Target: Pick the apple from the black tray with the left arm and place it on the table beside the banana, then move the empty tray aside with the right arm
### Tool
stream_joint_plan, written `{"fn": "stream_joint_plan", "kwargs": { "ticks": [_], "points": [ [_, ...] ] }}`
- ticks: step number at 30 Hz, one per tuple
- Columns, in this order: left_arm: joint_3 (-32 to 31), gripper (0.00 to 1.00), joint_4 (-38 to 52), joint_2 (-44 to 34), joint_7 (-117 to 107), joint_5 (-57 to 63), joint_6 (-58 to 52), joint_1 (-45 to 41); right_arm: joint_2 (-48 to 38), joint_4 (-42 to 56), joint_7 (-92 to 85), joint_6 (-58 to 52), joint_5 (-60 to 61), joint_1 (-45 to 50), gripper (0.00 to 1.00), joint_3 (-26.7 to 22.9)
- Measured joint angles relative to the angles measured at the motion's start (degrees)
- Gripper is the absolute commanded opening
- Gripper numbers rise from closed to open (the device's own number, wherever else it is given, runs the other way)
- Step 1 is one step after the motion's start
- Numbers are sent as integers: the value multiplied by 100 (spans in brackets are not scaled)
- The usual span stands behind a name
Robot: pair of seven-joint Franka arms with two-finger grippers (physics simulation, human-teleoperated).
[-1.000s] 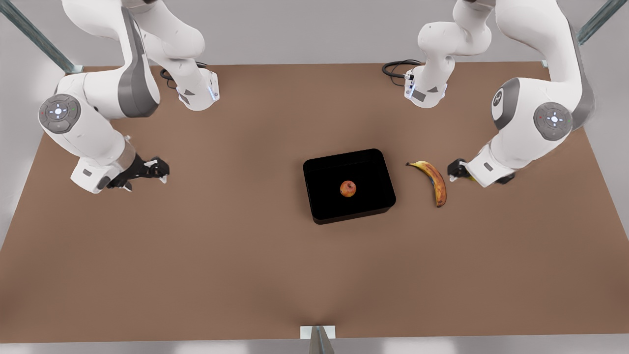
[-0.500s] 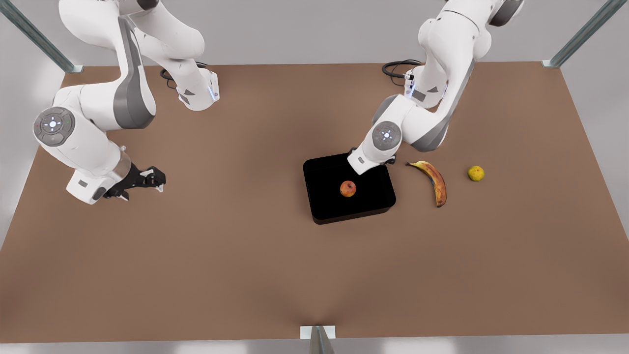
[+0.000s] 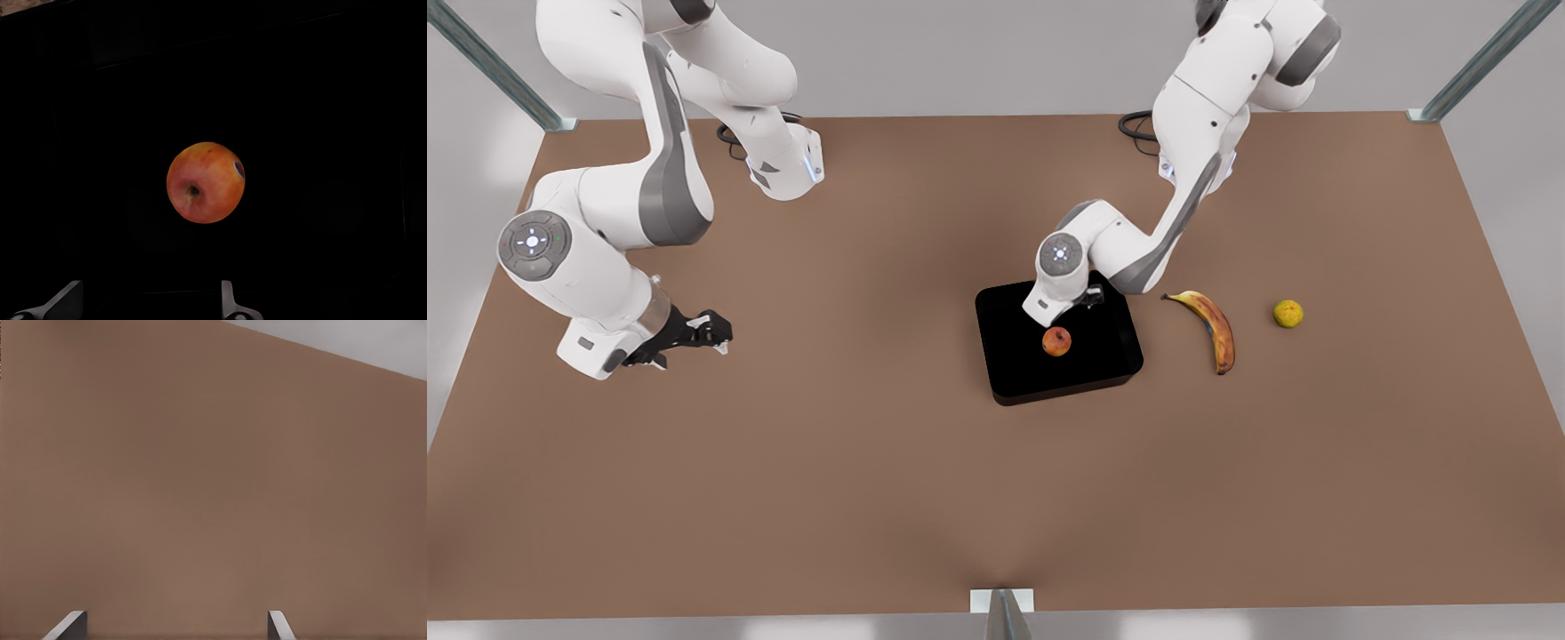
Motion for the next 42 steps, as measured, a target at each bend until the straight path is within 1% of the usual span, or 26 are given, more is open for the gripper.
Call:
{"fn": "stream_joint_plan", "kwargs": {
  "ticks": [6, 10, 16, 21, 39, 40, 42],
  "points": [
    [33, 100, 15, 416, -504, 404, 535, 35, -9, 0, 12, 58, -116, 124, 100, -51],
    [71, 100, 44, 501, -783, 469, 930, 96, -8, 0, 16, 76, 55, -50, 100, -101],
    [76, 100, 56, 557, -1184, 444, 1517, 164, -9, 0, 24, 87, 121, -25, 100, -80],
    [97, 100, 69, 767, -1456, 469, 1939, 167, -9, 0, 29, 90, 131, -25, 100, -76],
    [163, 100, 157, 1051, -1986, 840, 2266, 149, -9, 0, 41, 95, 128, -25, 100, -76],
    [163, 99, 157, 1052, -2005, 848, 2269, 150, -9, 0, 41, 95, 128, -25, 100, -76],
    [164, 93, 157, 1052, -2039, 859, 2273, 148, -9, 0, 42, 95, 128, -25, 100, -76]
  ]
}}
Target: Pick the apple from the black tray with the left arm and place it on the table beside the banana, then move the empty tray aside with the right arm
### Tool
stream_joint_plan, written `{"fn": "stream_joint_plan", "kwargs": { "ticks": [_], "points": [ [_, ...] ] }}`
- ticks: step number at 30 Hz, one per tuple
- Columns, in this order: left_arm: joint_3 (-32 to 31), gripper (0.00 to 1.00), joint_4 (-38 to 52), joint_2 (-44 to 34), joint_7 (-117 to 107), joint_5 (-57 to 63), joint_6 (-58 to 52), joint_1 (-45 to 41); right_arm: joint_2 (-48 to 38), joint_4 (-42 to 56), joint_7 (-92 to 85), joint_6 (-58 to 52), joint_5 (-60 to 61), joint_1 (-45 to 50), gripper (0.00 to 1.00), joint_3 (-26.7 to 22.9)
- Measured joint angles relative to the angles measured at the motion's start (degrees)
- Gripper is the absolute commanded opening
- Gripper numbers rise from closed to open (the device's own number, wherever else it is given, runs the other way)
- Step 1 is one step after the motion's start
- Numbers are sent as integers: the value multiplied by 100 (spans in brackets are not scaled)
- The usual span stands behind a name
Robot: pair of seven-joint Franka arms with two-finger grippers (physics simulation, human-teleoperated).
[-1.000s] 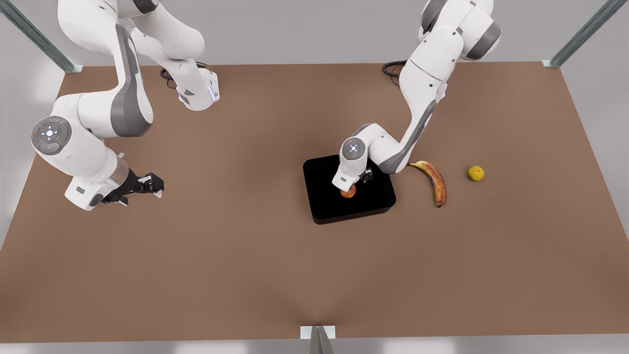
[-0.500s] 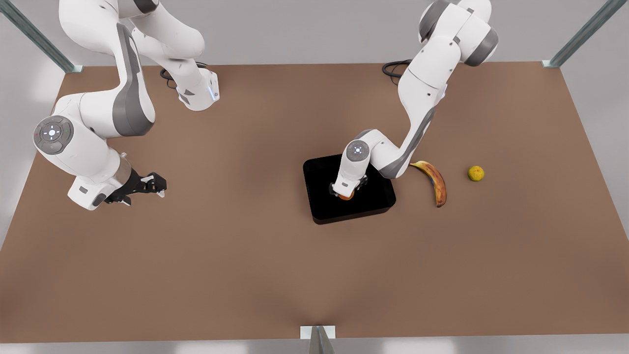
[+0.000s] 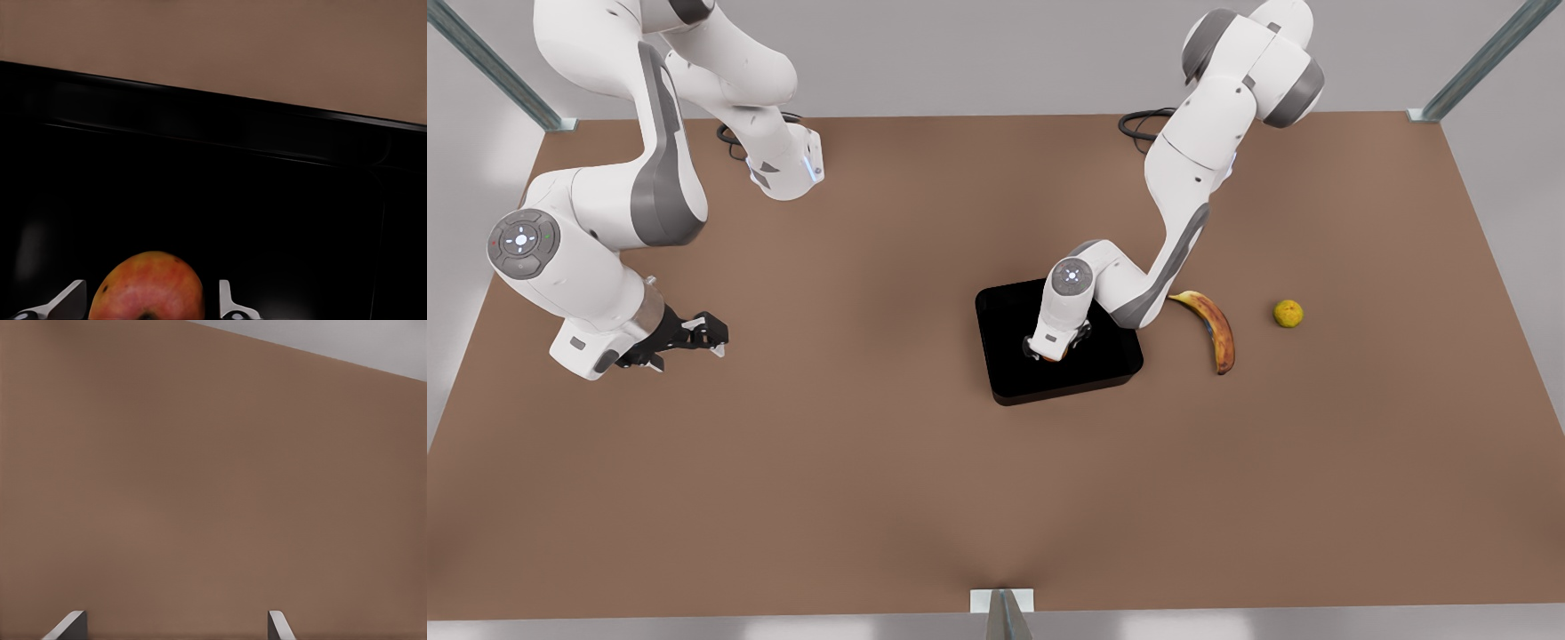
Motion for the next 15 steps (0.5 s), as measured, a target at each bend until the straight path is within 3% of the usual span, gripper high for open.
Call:
{"fn": "stream_joint_plan", "kwargs": {
  "ticks": [2, 3, 9, 13, 15],
  "points": [
    [0, 70, 0, 0, -32, 7, 2, 2, 0, 0, 1, 0, 0, 0, 100, 0],
    [0, 68, 0, 0, -50, 13, 2, 2, 0, 0, 1, 0, 0, 0, 100, 0],
    [-12, 70, 22, -190, -144, 24, -140, -30, 0, 1, 2, 0, 0, 0, 100, 0],
    [-33, 66, 253, -382, -183, 24, -547, -9, 0, 1, 3, 0, -6, 5, 100, 6],
    [-23, 58, 318, -529, -188, 4, -788, 14, -2, 0, 3, 0, -10, 15, 100, 20]
  ]
}}
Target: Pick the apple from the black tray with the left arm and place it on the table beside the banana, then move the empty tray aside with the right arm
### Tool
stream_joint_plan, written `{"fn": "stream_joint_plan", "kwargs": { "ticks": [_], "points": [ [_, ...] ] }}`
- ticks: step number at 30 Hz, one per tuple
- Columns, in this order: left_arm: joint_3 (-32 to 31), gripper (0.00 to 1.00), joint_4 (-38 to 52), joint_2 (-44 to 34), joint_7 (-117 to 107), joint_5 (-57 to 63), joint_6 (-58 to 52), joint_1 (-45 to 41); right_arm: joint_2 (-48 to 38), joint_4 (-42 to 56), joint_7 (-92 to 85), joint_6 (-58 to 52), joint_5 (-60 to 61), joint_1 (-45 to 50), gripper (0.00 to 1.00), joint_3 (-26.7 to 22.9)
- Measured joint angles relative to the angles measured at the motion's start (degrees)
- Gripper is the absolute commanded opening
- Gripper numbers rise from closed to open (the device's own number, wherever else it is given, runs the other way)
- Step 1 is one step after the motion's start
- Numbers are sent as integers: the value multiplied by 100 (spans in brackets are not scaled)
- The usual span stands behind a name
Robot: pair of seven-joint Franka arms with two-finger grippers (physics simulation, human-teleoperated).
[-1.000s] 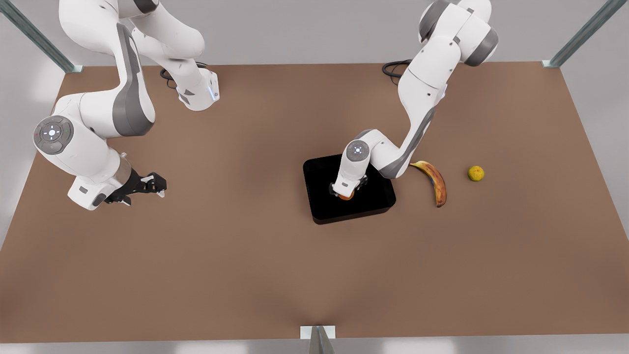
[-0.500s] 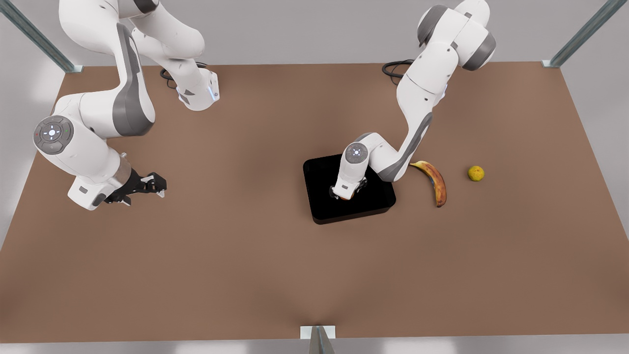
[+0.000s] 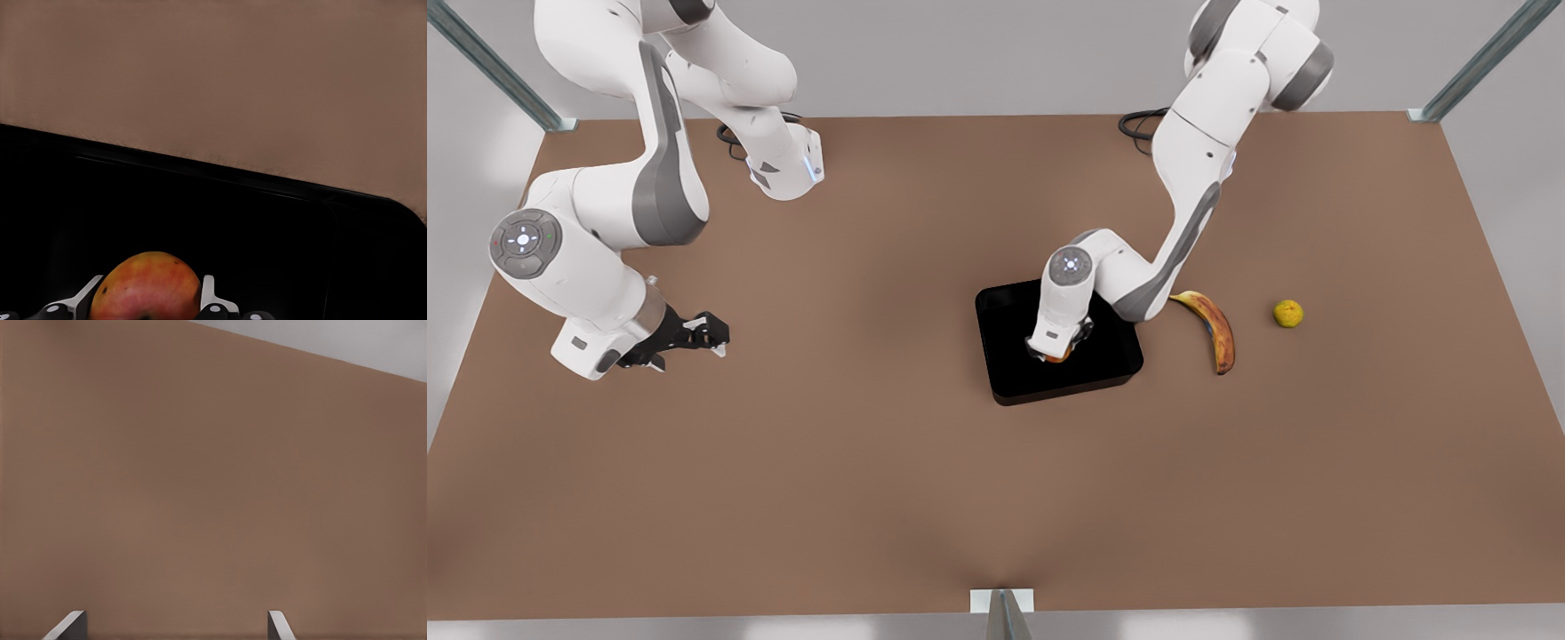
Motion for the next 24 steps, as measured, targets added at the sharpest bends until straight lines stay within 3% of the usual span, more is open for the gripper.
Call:
{"fn": "stream_joint_plan", "kwargs": {
  "ticks": [8, 15, 19, 24],
  "points": [
    [-5, 58, 704, -819, 220, -533, -1450, 488, -150, 7, 0, -15, 3, 5, 100, 595],
    [35, 58, 985, -1310, 674, -781, -2691, 1161, -242, 1, 197, -91, 88, 42, 100, 1987],
    [39, 57, 724, -1411, 1180, -829, -2928, 2145, -227, 2, 605, -119, 142, 975, 100, 2271],
    [47, 57, -142, -1344, 1945, -851, -2456, 3019, -216, 79, 1267, -124, 78, 2118, 100, 2318]
  ]
}}
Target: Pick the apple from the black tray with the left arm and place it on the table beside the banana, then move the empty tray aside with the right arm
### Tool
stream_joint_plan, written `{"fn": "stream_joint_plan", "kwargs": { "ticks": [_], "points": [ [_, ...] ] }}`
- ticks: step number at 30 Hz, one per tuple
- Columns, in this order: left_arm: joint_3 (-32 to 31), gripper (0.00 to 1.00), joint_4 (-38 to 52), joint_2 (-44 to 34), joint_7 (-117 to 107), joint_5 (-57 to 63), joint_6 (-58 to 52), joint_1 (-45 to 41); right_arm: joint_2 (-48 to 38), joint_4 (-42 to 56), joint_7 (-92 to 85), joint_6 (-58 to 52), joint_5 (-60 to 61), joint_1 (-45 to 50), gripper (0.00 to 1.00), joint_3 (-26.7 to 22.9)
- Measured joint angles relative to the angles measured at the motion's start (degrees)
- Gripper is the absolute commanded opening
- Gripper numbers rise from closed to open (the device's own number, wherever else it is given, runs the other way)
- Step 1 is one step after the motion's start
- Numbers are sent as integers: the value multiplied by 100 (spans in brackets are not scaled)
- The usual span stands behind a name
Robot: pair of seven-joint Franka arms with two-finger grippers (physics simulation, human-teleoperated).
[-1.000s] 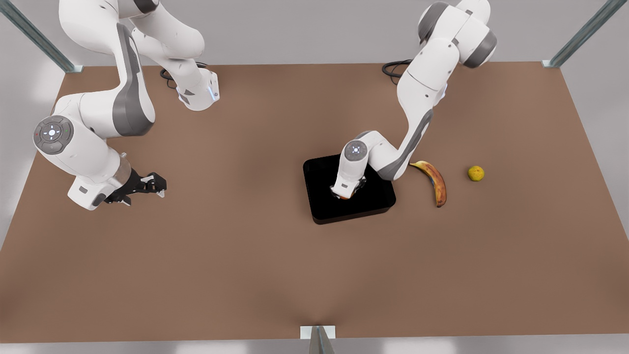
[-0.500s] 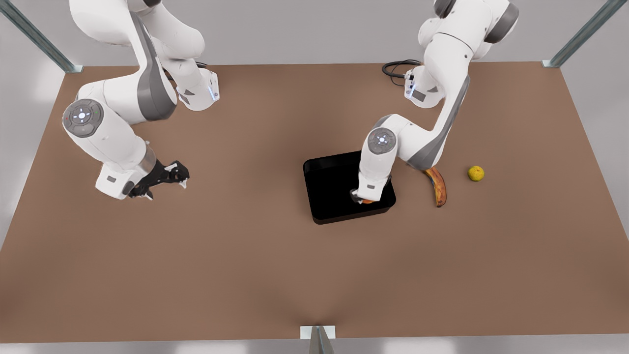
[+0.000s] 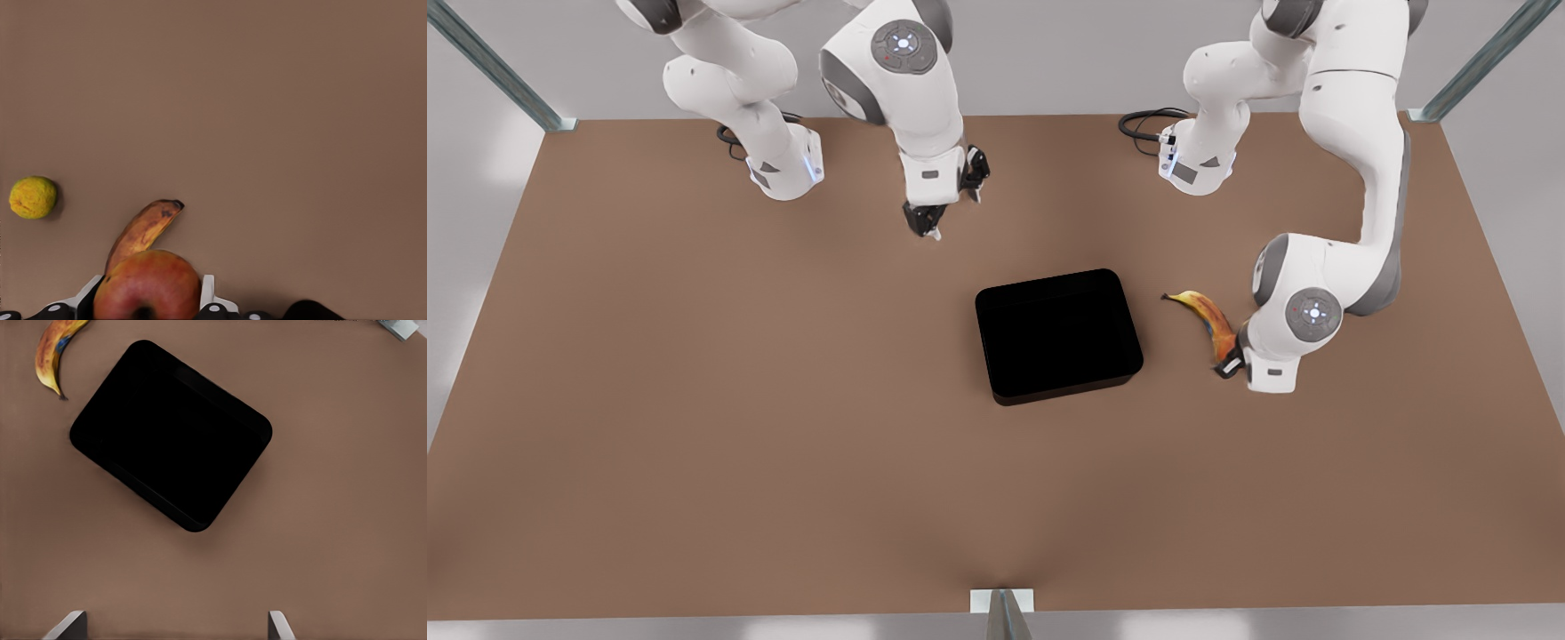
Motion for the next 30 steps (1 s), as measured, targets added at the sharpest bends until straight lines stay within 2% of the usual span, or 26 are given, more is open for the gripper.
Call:
{"fn": "stream_joint_plan", "kwargs": {
  "ticks": [5, 10, 15, 22, 23, 24, 30],
  "points": [
    [17, 57, -254, 434, 740, 28, 568, 596, 118, 126, 731, 13, -28, 828, 100, 6],
    [43, 57, -1086, 370, 1301, 146, 1196, 793, 629, 367, 1623, 74, -399, 1733, 100, 4],
    [107, 56, -1713, 148, 1711, 306, 1684, 922, 757, 413, 2480, 199, -559, 2094, 100, -56],
    [257, 55, -1848, 248, 2099, 832, 2166, 1112, 946, 246, 3837, 532, -580, 2403, 100, -1159],
    [269, 59, -1849, 273, 2141, 876, 2215, 1117, 950, 184, 4007, 551, -577, 2400, 100, -1292],
    [276, 100, -1850, 293, 2185, 914, 2256, 1122, 961, 119, 4166, 569, -572, 2404, 100, -1438],
    [295, 100, -1812, 239, 2478, 940, 2387, 1124, 1211, -19, 4900, 696, -302, 2382, 100, -2033]
  ]
}}
